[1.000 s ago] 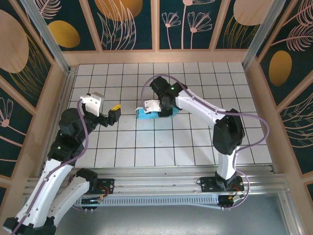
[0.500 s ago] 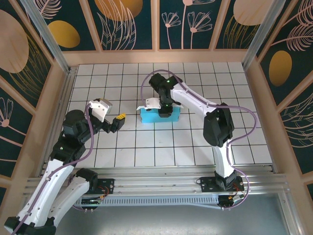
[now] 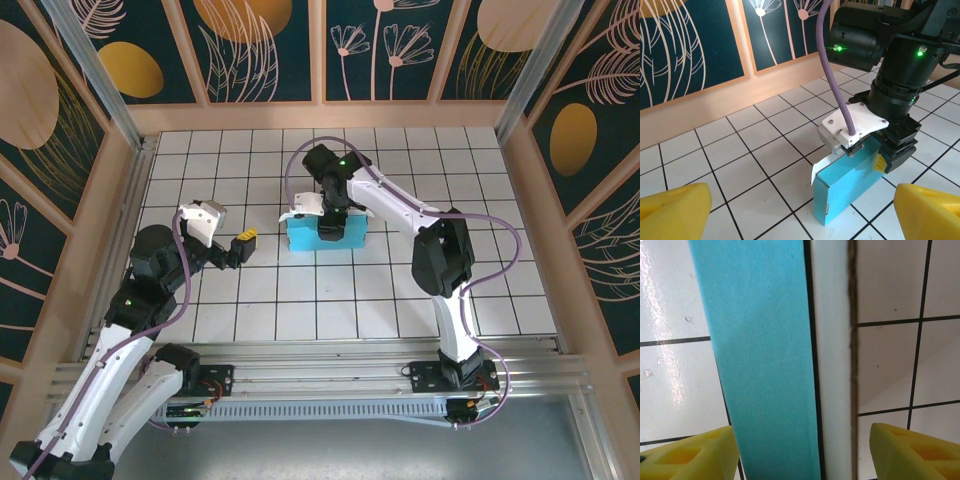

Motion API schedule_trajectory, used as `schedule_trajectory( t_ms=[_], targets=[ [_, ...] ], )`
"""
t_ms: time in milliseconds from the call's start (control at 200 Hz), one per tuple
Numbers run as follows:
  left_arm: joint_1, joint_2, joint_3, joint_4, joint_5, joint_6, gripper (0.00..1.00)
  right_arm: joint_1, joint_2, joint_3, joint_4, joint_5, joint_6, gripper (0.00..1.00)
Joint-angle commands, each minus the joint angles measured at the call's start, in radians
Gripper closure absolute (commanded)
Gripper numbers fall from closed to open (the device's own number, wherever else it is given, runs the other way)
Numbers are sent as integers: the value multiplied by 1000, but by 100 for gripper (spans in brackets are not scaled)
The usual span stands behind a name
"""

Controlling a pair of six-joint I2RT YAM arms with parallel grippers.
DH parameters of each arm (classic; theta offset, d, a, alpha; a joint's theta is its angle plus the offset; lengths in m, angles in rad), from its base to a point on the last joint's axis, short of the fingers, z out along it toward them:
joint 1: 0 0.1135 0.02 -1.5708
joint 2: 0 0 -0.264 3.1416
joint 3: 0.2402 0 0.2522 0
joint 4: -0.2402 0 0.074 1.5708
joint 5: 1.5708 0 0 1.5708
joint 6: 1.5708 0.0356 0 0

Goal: Fold the paper box

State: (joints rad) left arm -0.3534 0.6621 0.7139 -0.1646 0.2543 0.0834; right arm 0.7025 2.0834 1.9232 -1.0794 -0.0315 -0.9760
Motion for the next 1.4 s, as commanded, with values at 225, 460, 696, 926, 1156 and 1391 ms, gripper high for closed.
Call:
schedule_trajectory(
  t_ms=[225,460,696,926,1156,1391],
  targets=[
    [4,94,51,64,-93,-287,2,-46,-213,-15,178,-116,312,25],
    [4,314,220,-56,-264,-549,17,-344,-525,-451,532,-418,831,17],
    [6,478,331,-137,-54,-524,19,-538,-645,-724,778,-700,1137,27],
    [6,611,374,-207,93,-427,20,-542,-625,-809,774,-698,1093,31],
    [7,674,364,-178,179,-407,22,-505,-606,-848,827,-723,1119,37],
    [6,679,332,-138,169,-405,22,-453,-578,-850,796,-702,1104,45]
  ],
)
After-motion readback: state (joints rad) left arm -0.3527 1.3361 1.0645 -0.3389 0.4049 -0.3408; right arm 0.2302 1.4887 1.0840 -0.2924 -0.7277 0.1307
